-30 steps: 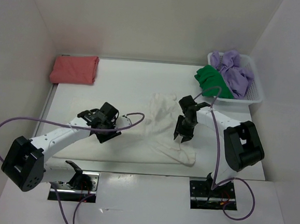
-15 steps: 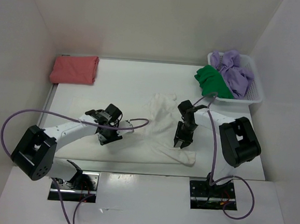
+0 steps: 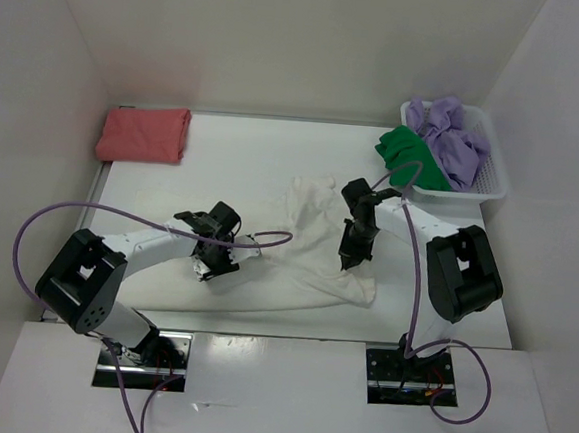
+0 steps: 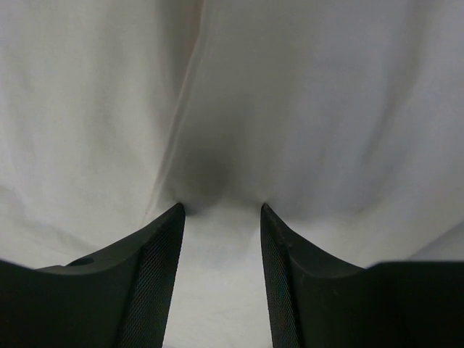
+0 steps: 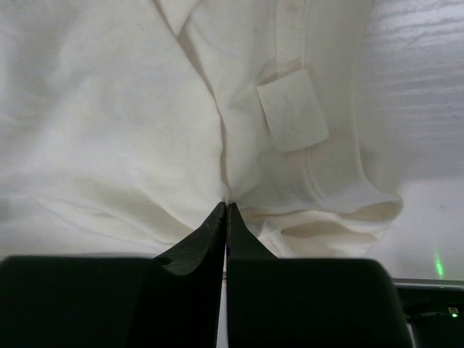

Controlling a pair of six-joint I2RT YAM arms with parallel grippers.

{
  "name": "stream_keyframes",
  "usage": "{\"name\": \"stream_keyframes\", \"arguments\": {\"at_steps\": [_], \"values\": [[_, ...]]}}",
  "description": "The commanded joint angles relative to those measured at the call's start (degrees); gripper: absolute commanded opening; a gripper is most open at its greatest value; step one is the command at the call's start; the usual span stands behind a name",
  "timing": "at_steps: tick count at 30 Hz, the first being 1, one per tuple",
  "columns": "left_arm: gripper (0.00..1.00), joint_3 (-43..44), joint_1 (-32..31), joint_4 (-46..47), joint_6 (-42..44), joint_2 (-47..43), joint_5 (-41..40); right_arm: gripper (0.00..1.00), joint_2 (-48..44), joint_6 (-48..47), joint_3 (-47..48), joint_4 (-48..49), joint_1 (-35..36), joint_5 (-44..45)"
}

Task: Fold and stack the t-shirts
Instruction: Fold the flattened tshirt in 1/3 of the way

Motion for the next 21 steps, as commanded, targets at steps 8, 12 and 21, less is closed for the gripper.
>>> {"name": "stream_keyframes", "arguments": {"at_steps": [8, 12, 21], "values": [[0.54, -0.99, 0.11, 0.53, -0.57, 1.71, 0.33, 0.0, 0.91, -0.87, 2.22, -2.71, 0.45, 3.88], [0.55, -0.99, 0.11, 0.53, -0.57, 2.76, 0.33, 0.36, 1.62, -1.39, 1.61, -2.18, 0.45, 3.89], [0.55, -0.99, 0.11, 0.53, -0.57, 2.76, 0.33, 0.27, 0.3, -1.92, -0.77, -0.86, 0.45, 0.03]]}}
